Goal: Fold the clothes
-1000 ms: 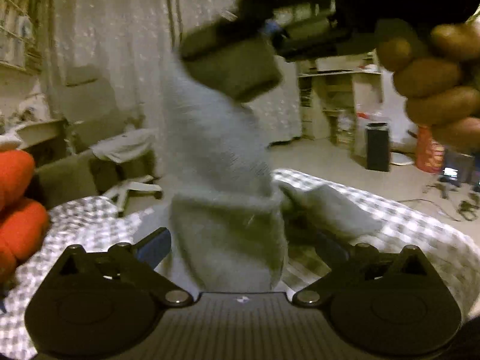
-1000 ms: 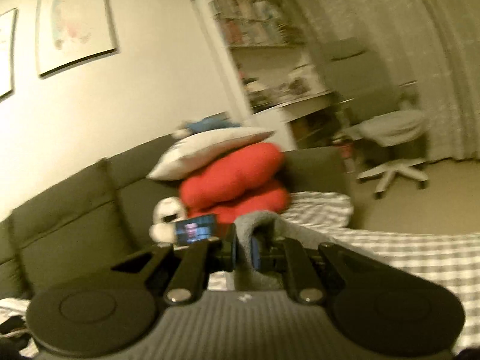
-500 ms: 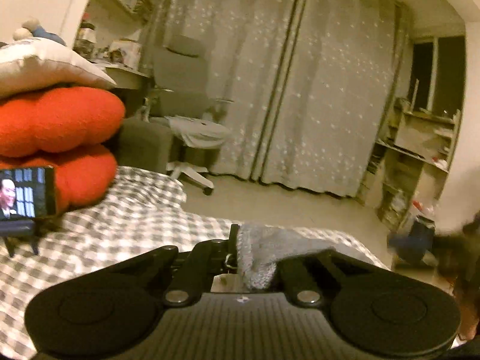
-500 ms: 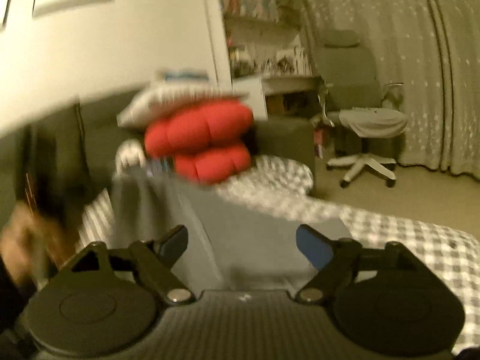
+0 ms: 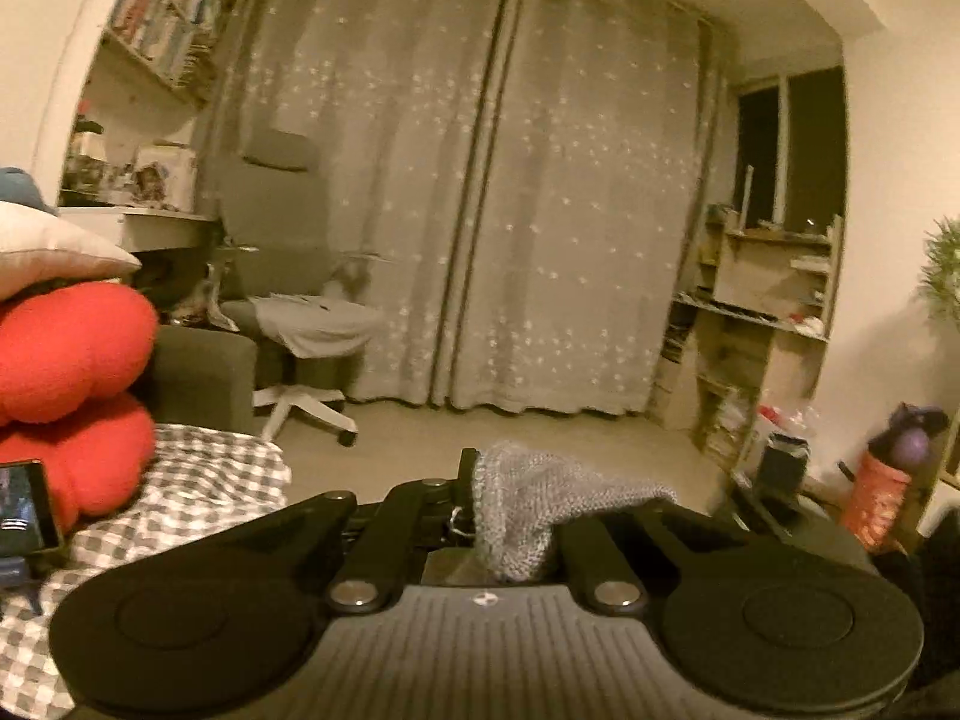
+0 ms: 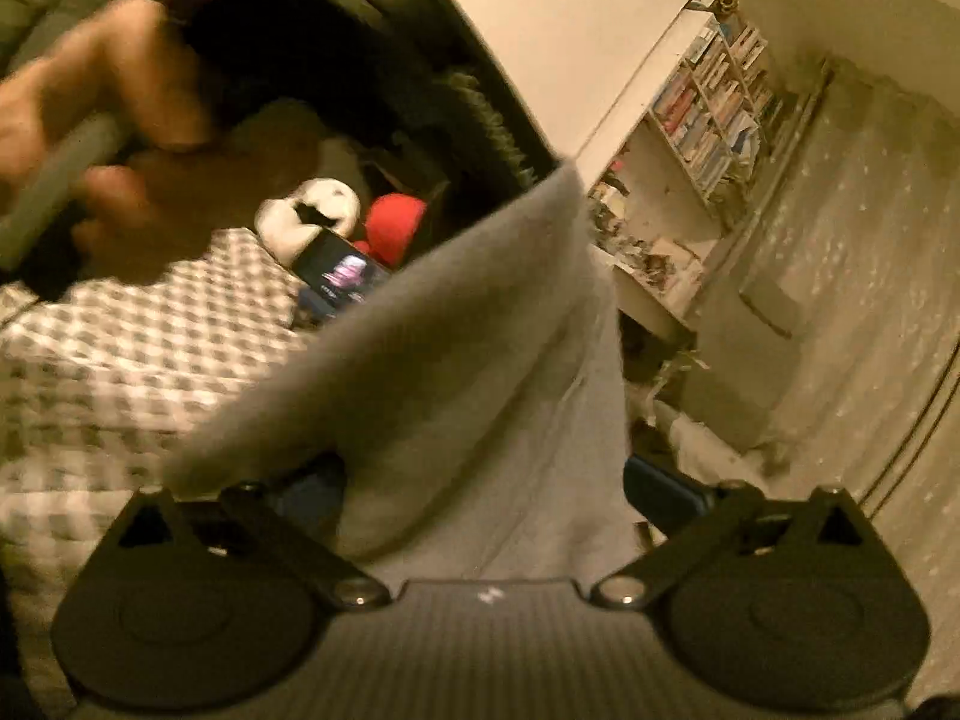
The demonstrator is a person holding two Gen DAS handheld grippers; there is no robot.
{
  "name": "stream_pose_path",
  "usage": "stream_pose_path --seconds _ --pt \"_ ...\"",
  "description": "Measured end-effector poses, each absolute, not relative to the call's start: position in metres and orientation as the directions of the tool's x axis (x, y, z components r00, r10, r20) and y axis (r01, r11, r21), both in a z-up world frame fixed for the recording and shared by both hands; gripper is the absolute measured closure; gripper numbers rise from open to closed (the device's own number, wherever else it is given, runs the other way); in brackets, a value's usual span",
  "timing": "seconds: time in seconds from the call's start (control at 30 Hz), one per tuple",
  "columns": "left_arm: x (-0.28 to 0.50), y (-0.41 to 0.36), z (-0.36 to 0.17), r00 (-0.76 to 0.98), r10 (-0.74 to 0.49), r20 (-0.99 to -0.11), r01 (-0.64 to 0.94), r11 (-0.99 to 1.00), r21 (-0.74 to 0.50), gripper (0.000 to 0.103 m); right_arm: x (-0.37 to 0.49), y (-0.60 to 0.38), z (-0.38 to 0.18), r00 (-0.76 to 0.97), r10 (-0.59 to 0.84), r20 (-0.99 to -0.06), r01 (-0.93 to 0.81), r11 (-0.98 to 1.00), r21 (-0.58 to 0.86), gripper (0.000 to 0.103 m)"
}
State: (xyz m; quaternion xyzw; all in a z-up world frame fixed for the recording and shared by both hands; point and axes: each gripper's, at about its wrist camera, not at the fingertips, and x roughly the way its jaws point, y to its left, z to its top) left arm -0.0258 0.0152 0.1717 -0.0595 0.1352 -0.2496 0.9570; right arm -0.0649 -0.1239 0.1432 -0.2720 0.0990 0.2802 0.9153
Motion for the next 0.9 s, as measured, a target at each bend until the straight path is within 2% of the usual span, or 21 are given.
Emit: stream_pose_path --seconds 0.07,0.1,0.13,0.2,0.27,0.3,0.4,0.57,0.73,0.9 --pt "-0.031 0.015 0.169 0.830 -0.505 -0.235 0.471 0.862 -0.187 0.101 -0.062 -0.112 0.148 0.826 0.461 -0.324 -0.563 0.673 -0.480 0.019" --pt "-0.031 0.015 0.167 0.828 -0.507 -0.239 0.471 0.861 -0.193 0.101 -0.061 -0.107 0.151 0.828 0.462 -0.319 -0.561 0.661 -0.498 0.037" --pt "-0.031 0.016 0.165 0.826 -0.508 -0.244 0.470 0.860 -0.199 0.100 -0.055 -0.110 0.155 0.815 0.472 -0.335 -0.579 0.673 -0.460 0.062" --pt "-0.030 0.019 0.159 0.819 -0.515 -0.251 0.473 0.855 -0.212 0.100 -0.041 -0.117 0.163 0.786 0.496 -0.369 -0.614 0.696 -0.372 0.087" --pt "-0.029 0.022 0.152 0.812 -0.523 -0.258 0.477 0.850 -0.223 0.099 -0.036 -0.127 0.172 0.800 0.488 -0.349 -0.591 0.741 -0.319 0.087" --pt "-0.028 0.023 0.150 0.810 -0.526 -0.260 0.479 0.848 -0.224 0.095 -0.035 -0.133 0.177 0.814 0.478 -0.331 -0.571 0.763 -0.302 0.087" --pt "-0.024 0.027 0.133 0.806 -0.518 -0.285 0.469 0.854 -0.227 0.071 -0.032 -0.156 0.192 0.848 0.444 -0.289 -0.511 0.828 -0.231 0.087" --pt "-0.019 0.009 0.097 0.791 -0.499 -0.355 0.477 0.866 -0.152 0.068 -0.011 -0.216 0.214 0.920 0.323 -0.220 -0.357 0.925 -0.134 0.088" --pt "-0.009 -0.021 0.064 0.757 -0.489 -0.433 0.511 0.857 -0.074 0.053 -0.017 -0.263 0.228 0.959 0.250 -0.134 -0.257 0.966 -0.036 0.088" --pt "0.000 -0.040 0.043 0.733 -0.485 -0.477 0.536 0.844 -0.035 0.042 -0.039 -0.305 0.239 0.984 0.170 -0.053 -0.168 0.985 0.032 0.088"
